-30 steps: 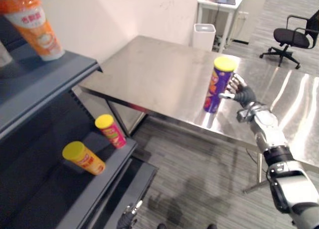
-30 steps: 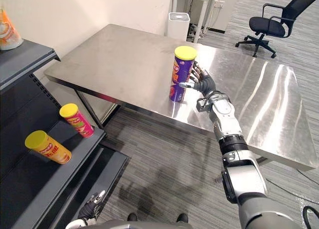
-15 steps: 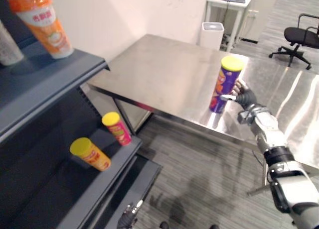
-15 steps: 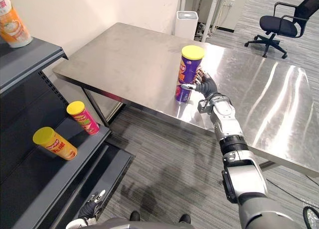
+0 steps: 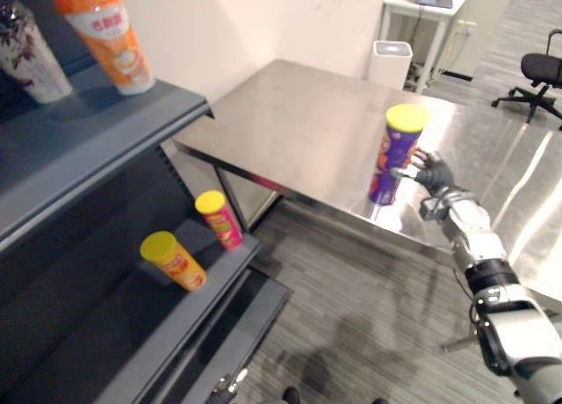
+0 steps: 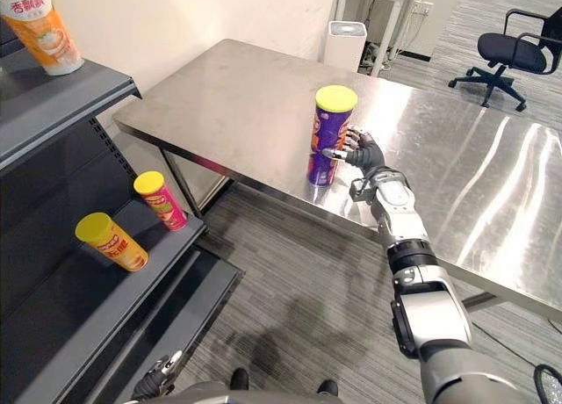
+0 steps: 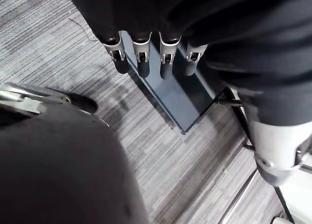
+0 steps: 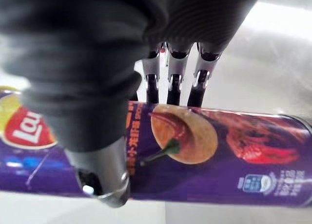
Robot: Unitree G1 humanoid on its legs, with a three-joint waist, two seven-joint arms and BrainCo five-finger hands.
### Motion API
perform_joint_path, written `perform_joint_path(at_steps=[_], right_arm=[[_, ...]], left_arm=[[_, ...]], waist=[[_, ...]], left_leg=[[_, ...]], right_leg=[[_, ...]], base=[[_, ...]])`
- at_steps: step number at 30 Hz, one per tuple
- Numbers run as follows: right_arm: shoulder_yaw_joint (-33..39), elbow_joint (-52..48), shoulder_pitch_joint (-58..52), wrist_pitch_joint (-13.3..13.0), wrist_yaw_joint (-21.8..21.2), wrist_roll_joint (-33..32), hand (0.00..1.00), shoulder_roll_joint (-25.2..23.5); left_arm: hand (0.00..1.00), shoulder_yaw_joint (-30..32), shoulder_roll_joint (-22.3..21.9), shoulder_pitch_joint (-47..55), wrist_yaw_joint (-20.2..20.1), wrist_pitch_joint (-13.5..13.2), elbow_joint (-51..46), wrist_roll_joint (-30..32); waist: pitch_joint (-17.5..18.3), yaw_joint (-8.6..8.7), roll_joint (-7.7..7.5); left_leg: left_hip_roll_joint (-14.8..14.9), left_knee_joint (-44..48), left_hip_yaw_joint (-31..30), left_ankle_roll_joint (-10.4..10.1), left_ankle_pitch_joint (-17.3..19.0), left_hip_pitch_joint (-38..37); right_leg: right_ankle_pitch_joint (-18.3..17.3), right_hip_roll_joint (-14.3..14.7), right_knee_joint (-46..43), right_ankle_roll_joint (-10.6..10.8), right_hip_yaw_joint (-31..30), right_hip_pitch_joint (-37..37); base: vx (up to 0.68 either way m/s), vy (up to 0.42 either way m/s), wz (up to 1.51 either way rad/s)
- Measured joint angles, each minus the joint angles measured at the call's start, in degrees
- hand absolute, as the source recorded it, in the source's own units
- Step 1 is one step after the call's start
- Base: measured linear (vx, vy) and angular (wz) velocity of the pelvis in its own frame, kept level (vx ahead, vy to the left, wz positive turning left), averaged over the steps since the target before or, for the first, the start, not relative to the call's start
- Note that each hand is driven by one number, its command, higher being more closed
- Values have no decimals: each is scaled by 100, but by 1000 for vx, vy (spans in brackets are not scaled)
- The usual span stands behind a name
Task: Put the gum and the chips on the shelf.
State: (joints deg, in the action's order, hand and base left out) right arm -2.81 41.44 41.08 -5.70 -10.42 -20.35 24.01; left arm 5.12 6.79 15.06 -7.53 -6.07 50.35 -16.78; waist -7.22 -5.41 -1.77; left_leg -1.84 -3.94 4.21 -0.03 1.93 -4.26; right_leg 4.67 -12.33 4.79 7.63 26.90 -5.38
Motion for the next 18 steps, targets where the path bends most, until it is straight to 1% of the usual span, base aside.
perform_joint_path(at_steps=[7, 11, 14, 18], right_arm=[[-35, 0, 0, -60, 89, 1, 100, -1], [-54, 0, 0, -109, 267, 4, 100, -21], [-48, -31, 0, -232, 447, 8, 100, -34], [-44, -481, -17, -252, 626, 12, 100, -36]], left_arm=[[0, -27, 17, 16, -6, -6, -4, 1], [0, -27, 17, 11, -6, -6, -4, 1], [0, -27, 19, 17, -6, -4, -2, 3], [0, -23, 21, 23, -2, -3, -4, 4]], waist=[[-14, -9, -17], [-18, -8, -20], [-18, 12, -20], [-18, 32, -20]], left_leg=[[5, -142, 22, 0, -79, -57], [23, -145, 142, -12, -70, -87], [44, -145, 185, -26, -58, -92], [73, -145, 321, -58, -34, -104]], right_leg=[[-8, 15, 16, -12, -52, 15], [-9, 30, 27, -13, -154, 35], [-8, 49, 31, -13, -229, 68], [-7, 82, 32, -13, -371, 129]], base=[[-3, -4, -2], [0, -11, -11], [0, -17, -12], [-8, -21, -18]])
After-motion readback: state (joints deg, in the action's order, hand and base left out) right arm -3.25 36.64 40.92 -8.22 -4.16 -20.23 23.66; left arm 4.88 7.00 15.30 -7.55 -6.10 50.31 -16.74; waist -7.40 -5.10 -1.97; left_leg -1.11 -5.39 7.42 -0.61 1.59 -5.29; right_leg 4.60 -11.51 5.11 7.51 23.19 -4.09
